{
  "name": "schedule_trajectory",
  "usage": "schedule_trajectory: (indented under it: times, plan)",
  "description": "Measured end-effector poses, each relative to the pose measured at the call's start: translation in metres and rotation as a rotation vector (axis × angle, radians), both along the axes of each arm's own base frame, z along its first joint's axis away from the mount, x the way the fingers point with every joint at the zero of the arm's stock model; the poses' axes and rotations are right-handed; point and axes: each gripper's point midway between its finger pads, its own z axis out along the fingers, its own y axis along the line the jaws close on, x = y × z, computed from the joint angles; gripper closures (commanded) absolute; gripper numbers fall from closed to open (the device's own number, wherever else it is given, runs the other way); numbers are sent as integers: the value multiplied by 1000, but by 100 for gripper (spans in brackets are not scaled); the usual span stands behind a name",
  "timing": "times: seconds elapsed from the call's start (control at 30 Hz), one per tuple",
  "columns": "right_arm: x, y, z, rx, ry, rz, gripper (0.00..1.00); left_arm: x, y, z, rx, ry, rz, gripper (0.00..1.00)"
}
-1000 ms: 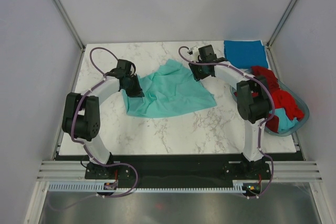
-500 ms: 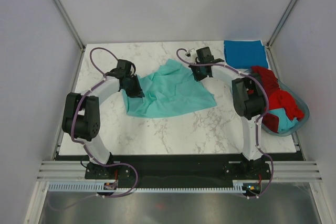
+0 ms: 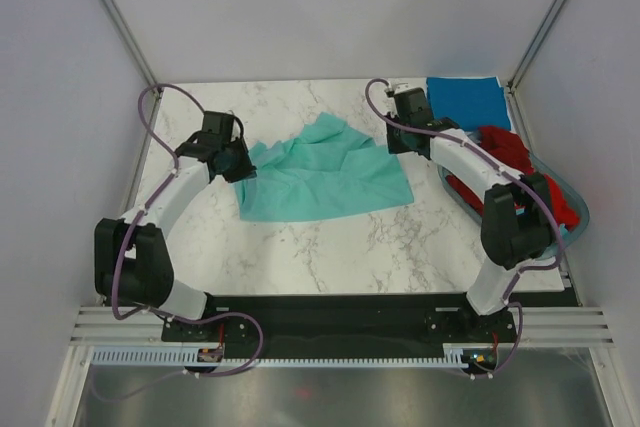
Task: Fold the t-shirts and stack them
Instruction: Flatten the tshirt out
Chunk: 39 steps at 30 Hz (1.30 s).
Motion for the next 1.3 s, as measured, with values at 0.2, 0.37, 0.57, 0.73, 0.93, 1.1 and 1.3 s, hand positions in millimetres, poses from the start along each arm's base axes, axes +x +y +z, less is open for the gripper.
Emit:
schedule_trajectory:
  times: [0.2, 0.37, 0.57, 0.73, 0.93, 1.1, 1.3]
  plan:
    - [-66, -1, -35, 3, 108, -77, 100, -33, 38, -22, 10, 53, 148, 98]
    - [-123, -5, -56, 20, 162, -104, 100, -78, 84, -52, -80, 141, 393, 98]
    - [-138, -12, -41, 87, 105, -158, 100, -100, 75, -57, -172, 142, 459, 98]
    - [-91, 0, -3, 127, -10, -178, 100, -64, 66, -53, -247, 176, 466, 98]
    - [61, 28, 149, 250, -389, -175, 100, 107, 55, 77, -430, -122, 359, 98]
    - [98, 6, 271, 306, -674, -180, 100, 155, 47, 257, -530, -550, 190, 98]
    - [48, -3, 306, 323, -751, -96, 100, 86, 35, 307, -555, -687, 104, 98]
